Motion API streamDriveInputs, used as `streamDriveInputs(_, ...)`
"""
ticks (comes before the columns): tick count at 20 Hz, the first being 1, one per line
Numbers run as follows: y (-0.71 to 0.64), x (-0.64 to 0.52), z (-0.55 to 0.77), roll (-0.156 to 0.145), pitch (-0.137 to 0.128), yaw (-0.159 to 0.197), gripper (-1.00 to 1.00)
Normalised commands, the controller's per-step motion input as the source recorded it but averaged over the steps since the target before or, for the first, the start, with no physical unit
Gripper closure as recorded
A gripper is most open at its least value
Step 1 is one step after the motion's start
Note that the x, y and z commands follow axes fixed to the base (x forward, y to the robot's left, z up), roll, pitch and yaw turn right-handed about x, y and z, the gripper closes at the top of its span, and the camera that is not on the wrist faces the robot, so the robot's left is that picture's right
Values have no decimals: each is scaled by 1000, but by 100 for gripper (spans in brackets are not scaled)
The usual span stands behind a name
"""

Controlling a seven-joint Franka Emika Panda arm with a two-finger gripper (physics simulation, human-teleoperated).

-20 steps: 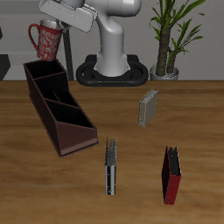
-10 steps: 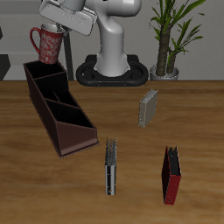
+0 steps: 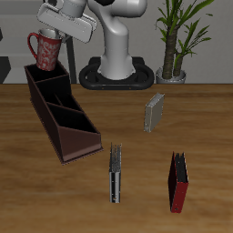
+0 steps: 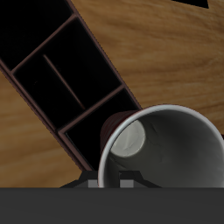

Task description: Place the red mug into the right desk caddy's right compartment

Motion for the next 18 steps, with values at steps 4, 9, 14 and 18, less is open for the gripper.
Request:
streamDriveInputs(4, -112, 115, -175, -4, 33, -45, 100)
streamDriveInputs(9, 1, 53, -190, 1, 20, -30, 100)
streamDriveInputs(14, -2, 116, -232, 13, 29, -40, 100)
streamDriveInputs(18, -43, 98, -223, -1, 33, -60, 100)
